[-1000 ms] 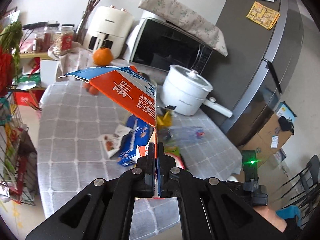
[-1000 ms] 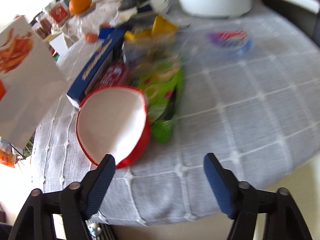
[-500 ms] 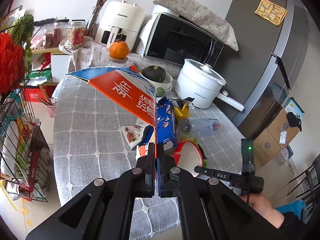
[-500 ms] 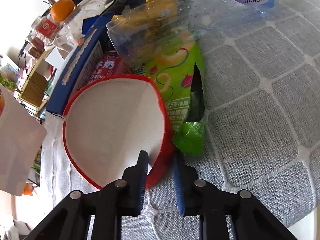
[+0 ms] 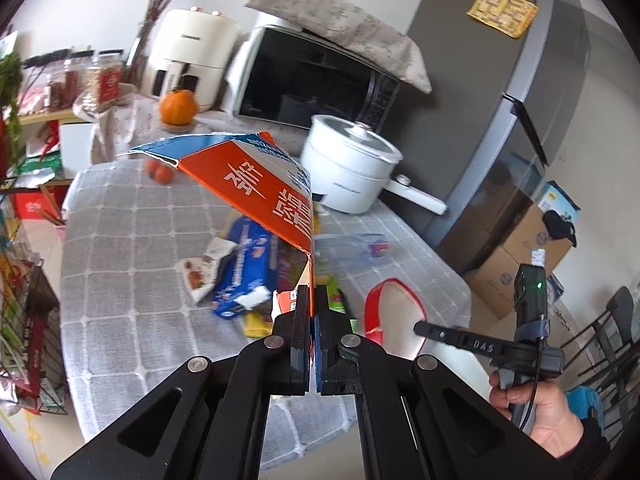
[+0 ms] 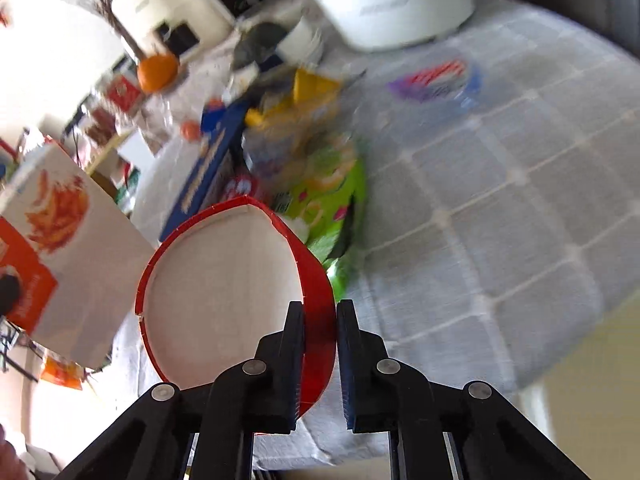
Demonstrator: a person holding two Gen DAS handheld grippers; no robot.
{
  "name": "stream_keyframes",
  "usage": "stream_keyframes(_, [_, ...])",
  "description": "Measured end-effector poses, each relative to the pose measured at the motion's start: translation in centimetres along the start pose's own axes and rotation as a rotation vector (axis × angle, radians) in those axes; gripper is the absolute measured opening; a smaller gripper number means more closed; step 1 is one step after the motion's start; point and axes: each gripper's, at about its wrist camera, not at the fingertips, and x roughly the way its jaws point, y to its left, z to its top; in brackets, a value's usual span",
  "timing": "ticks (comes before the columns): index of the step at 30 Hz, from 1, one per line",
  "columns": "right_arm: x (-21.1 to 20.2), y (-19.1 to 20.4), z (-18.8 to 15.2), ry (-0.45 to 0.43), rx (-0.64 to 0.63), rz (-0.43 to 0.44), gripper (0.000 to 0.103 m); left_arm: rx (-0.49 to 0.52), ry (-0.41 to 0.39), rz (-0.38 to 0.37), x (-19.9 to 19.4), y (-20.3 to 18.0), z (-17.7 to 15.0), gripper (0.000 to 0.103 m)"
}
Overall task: Collect trash
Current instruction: 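Grasp the red-rimmed paper bowl with the right gripper while the left holds the box, then carry both items to the white bin and release them from both grippers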
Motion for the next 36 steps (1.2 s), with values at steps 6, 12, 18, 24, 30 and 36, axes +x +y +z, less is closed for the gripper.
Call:
stream_keyframes(6, [-6.4, -3.4, 0.6, -0.101, 0.003, -0.132, 0.013, 0.067, 0.064, -0.107, 2.5, -5.4, -0.5, 0.0])
stream_keyframes(12, [-12.7, -8.6, 0.4, -0.151, 0.056, -0.336, 0.013, 0.165, 0.185, -0.26, 6.4, -13.2, -2.6, 0.0])
stream_keyframes(18, [-17.6, -12.2, 0.3, -0.221, 0.069, -0.574, 0.013, 0.239, 0.343, -0.387, 11.0, -20.0, -6.9, 0.0])
stream_keyframes(24, [-19.5, -15.9, -0.5, -0.244, 0.181, -0.619, 0.013, 0.225, 0.468, -0.43, 15.9, -22.9, -10.3, 0.0])
stream_keyframes(30, [-20.1, -17.4, -0.8, -0.24, 0.23, -0.628, 0.013, 0.181, 0.536, -0.447, 19.5, -23.4, -11.6, 0.0])
stream_keyframes(36, [-19.9, -17.8, -1.0, -0.221, 0.233, -0.66, 0.013, 0.176, 0.559, -0.417, 21.5, -23.0, -11.6, 0.0])
